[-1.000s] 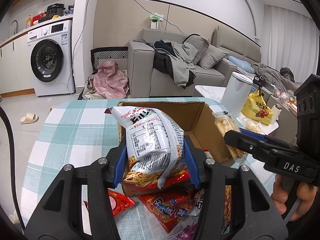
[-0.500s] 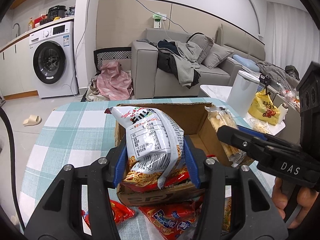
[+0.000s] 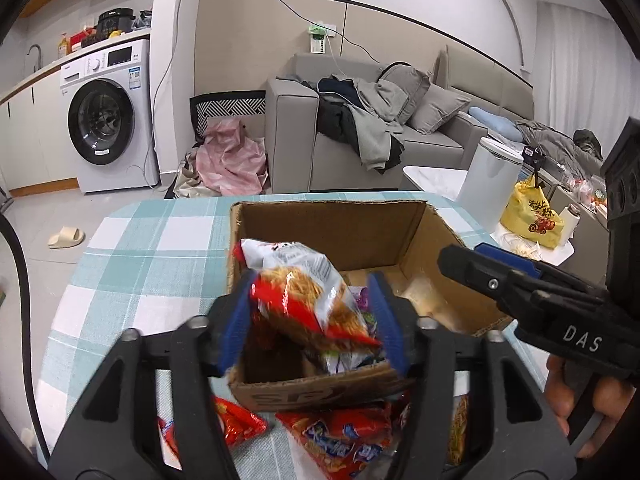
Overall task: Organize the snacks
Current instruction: 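Open the left gripper over the box while the right gripper releases the cake package, then move both open grippers back toward the remaining snacks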
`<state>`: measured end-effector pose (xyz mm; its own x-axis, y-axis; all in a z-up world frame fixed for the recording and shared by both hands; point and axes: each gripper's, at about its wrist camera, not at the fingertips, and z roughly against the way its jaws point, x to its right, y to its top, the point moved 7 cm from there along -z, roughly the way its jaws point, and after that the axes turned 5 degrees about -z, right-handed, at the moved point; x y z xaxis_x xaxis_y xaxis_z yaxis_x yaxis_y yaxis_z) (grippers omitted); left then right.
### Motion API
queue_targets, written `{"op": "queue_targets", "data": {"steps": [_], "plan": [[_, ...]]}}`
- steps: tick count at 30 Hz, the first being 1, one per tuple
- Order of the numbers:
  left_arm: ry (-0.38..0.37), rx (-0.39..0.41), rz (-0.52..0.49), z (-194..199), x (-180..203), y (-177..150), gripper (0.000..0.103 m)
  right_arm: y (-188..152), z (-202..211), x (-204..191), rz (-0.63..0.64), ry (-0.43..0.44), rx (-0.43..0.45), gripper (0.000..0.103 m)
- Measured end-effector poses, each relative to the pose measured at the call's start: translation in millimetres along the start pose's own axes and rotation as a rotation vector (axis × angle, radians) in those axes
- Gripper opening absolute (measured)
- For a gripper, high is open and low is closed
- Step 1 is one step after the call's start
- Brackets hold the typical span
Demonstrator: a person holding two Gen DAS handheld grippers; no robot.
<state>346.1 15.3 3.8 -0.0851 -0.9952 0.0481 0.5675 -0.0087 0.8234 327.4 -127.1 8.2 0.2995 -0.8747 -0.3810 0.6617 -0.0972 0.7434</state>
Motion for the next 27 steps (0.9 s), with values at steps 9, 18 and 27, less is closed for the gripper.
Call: {"op": "queue_targets", "data": {"steps": [9, 18, 27], "plan": [[0.044, 0.072, -0.056, 59, -5, -16, 0.103, -14, 36, 9, 0.016, 0.024, -0.030, 0.102], [0.040, 0.054, -0.059, 105, -10, -46, 0.103, -44, 63, 17, 0.024, -0.019, -0.066, 0.103], [0.045, 0.028, -0.028, 117, -27, -73, 0.103, -74, 65, 14, 0.061, -0.042, -0.126, 0.103]]}}
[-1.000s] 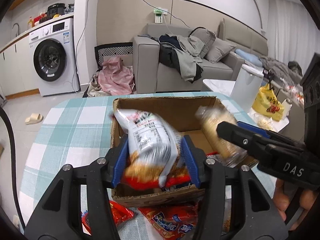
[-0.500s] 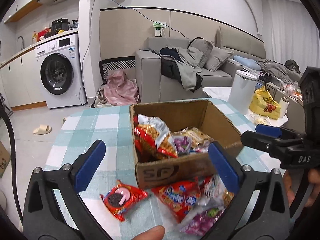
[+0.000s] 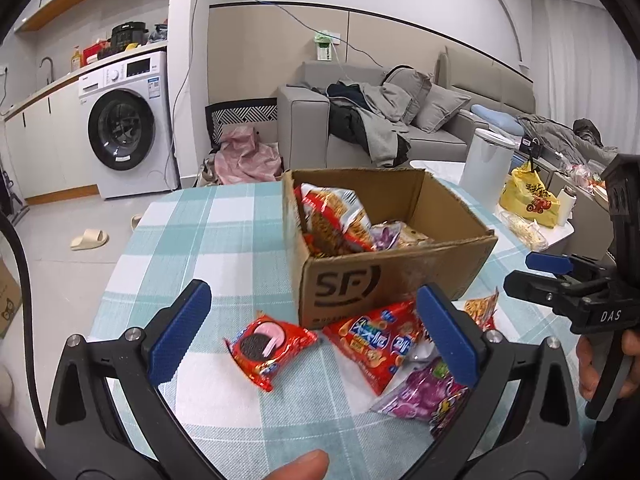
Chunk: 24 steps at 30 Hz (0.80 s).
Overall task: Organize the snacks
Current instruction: 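Move both open grippers back toward the remaining snacks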
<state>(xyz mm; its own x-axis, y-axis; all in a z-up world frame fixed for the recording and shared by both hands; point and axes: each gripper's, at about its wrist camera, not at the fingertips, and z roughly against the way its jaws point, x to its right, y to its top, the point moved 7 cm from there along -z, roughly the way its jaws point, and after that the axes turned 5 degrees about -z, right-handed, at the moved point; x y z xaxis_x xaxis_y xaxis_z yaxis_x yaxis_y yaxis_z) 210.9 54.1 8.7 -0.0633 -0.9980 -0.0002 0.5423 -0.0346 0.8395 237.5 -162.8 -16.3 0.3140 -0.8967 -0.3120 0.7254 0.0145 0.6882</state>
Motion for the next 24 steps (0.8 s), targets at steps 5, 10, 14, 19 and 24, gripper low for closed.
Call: {"op": "queue_targets", "data": {"steps": [5, 10, 14, 19, 24], "plan": [[0.035, -0.026, 0.002, -10, -7, 1, 0.103, -5, -5, -4, 0.014, 0.003, -0.022, 0.103], [0.031, -0.056, 0.002, -21, -9, -2, 0.103, -4, -9, 1, -0.013, 0.004, -0.035, 0.103], [0.027, -0.079, 0.005, -29, -10, -5, 0.103, -7, -15, 3, -0.013, -0.008, -0.057, 0.103], [0.029, -0.104, 0.011, -39, -13, -10, 0.103, -15, -28, 4, -0.021, -0.017, -0.098, 0.103], [0.023, -0.124, 0.025, -47, -17, -15, 0.103, -24, -41, 4, -0.037, -0.005, -0.135, 0.103]]}}
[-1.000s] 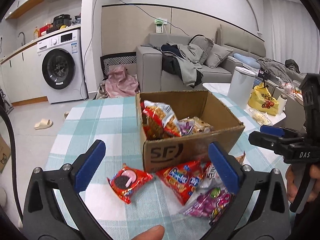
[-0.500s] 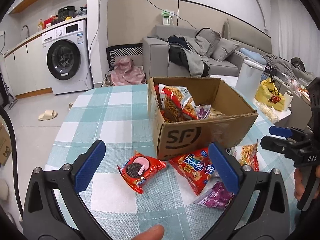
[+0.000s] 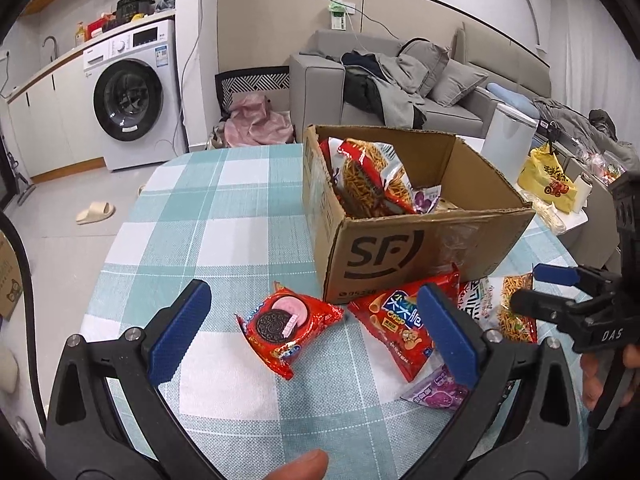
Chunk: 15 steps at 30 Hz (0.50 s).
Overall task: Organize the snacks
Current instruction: 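Move both open grippers back toward the remaining snacks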
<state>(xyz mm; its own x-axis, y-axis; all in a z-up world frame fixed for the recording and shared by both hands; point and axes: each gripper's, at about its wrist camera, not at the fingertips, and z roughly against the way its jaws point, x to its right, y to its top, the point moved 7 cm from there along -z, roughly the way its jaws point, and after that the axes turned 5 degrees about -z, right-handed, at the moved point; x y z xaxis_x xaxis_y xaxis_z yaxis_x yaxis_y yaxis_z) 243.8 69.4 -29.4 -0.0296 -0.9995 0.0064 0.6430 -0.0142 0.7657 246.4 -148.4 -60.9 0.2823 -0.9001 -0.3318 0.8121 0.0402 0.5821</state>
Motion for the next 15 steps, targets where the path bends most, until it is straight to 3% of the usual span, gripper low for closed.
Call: {"op": "queue_targets", "data": {"steps": [15], "plan": [[0.015, -0.061, -0.001, -24, -11, -10, 0.103, -10, -23, 9, 0.002, -0.020, -0.061, 0.103]]}}
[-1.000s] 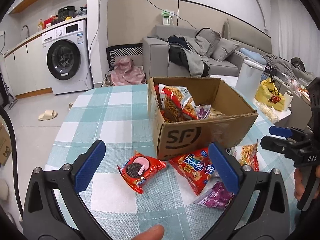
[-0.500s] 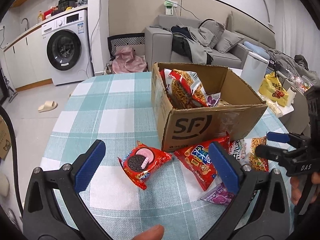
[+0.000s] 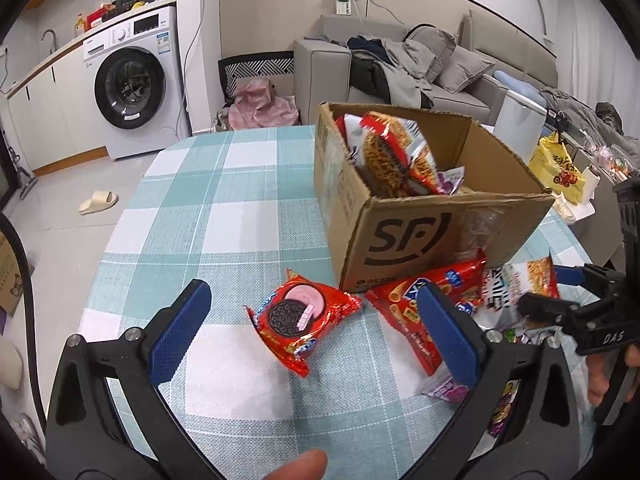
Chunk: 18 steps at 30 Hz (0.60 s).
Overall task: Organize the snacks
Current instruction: 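Move both open grippers back toward the remaining snacks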
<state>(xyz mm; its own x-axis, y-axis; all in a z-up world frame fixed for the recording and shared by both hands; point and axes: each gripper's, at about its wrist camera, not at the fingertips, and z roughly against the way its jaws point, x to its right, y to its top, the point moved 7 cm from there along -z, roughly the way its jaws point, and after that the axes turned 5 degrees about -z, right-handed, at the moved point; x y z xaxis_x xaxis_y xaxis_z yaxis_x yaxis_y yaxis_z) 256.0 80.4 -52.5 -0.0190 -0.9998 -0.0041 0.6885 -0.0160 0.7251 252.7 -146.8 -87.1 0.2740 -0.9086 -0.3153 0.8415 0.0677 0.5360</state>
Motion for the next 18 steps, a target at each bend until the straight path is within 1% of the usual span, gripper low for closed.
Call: {"op": "queue_targets", "data": {"steps": [5, 8, 11, 13, 15, 18], "plan": [[0.022, -0.026, -0.021, -11, -7, -5, 0.103, 1, 3, 7, -0.021, 0.013, -0.005, 0.103], [0.038, -0.041, -0.017, -21, -16, -8, 0.103, 0, 3, 5, -0.024, 0.026, -0.007, 0.103], [0.060, -0.077, -0.002, -35, -25, -14, 0.103, -1, 2, 4, -0.020, 0.030, -0.008, 0.103], [0.051, -0.099, -0.004, -43, -27, -18, 0.103, -1, 2, 4, -0.024, 0.034, -0.009, 0.103], [0.048, -0.117, -0.019, -49, -26, -22, 0.103, 0, 2, 4, -0.028, 0.037, -0.010, 0.103], [0.068, -0.123, -0.055, -56, -22, -25, 0.103, 0, 2, 4, -0.029, 0.037, -0.010, 0.103]]}}
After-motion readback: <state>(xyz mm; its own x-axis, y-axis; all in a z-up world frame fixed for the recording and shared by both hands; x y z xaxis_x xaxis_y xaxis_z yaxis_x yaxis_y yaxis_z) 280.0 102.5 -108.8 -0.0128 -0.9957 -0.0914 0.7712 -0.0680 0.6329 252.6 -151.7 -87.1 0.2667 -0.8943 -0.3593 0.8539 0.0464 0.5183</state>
